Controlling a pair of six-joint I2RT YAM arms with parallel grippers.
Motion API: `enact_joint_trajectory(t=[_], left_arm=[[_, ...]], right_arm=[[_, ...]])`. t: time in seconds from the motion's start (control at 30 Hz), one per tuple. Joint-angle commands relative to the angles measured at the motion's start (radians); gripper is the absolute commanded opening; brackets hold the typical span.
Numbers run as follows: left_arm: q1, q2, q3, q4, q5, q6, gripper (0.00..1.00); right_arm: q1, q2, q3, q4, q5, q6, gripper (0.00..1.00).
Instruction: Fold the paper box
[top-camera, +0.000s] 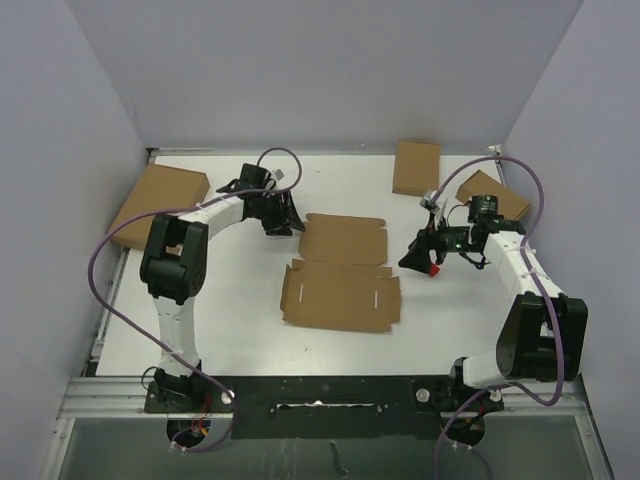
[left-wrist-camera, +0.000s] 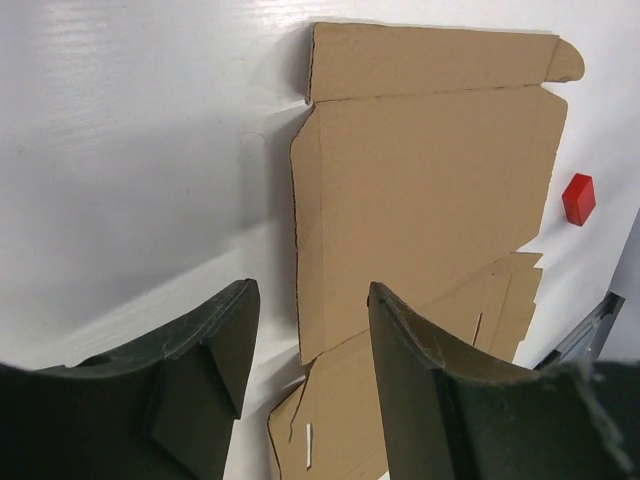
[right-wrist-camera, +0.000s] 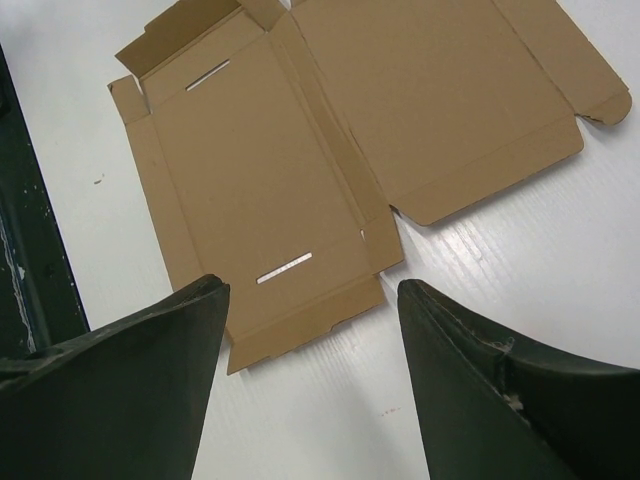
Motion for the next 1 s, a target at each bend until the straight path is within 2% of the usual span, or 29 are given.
enact_joint_trajectory(t=[0.0, 0.37, 0.57, 0.7, 0.73, 0.83, 0.97], left_arm=[[-0.003, 0.062, 0.061, -0.002, 0.051, 0.016, 0.45], [-0.019, 0.150, 0.091, 0.026, 0.112, -0.017, 0.37], [-0.032, 0.165, 0.093, 0.049, 0.128, -0.024, 0.22], [-0.032, 0.160, 0.082, 0.083, 0.126, 0.000, 0.01], [-0.032, 0.149, 0.076, 0.095, 0.125, 0.011, 0.00], [-0.028, 0.090, 0.026, 0.183, 0.132, 0.043, 0.00], [-0.030, -0.063, -0.127, 0.416, 0.152, 0.126, 0.00]], right_arm=[[0.015, -0.035, 0.021, 0.035, -0.006, 0.000, 0.70], [0.017, -0.042, 0.017, 0.045, 0.003, 0.002, 0.70], [0.016, -0.049, 0.016, 0.047, -0.001, 0.006, 0.70], [0.015, -0.050, 0.014, 0.047, -0.010, 0.011, 0.70], [0.015, -0.049, 0.013, 0.047, -0.019, 0.014, 0.70], [0.008, -0.045, 0.008, 0.047, -0.056, 0.024, 0.70], [-0.004, -0.043, -0.002, 0.063, -0.107, 0.049, 0.70]])
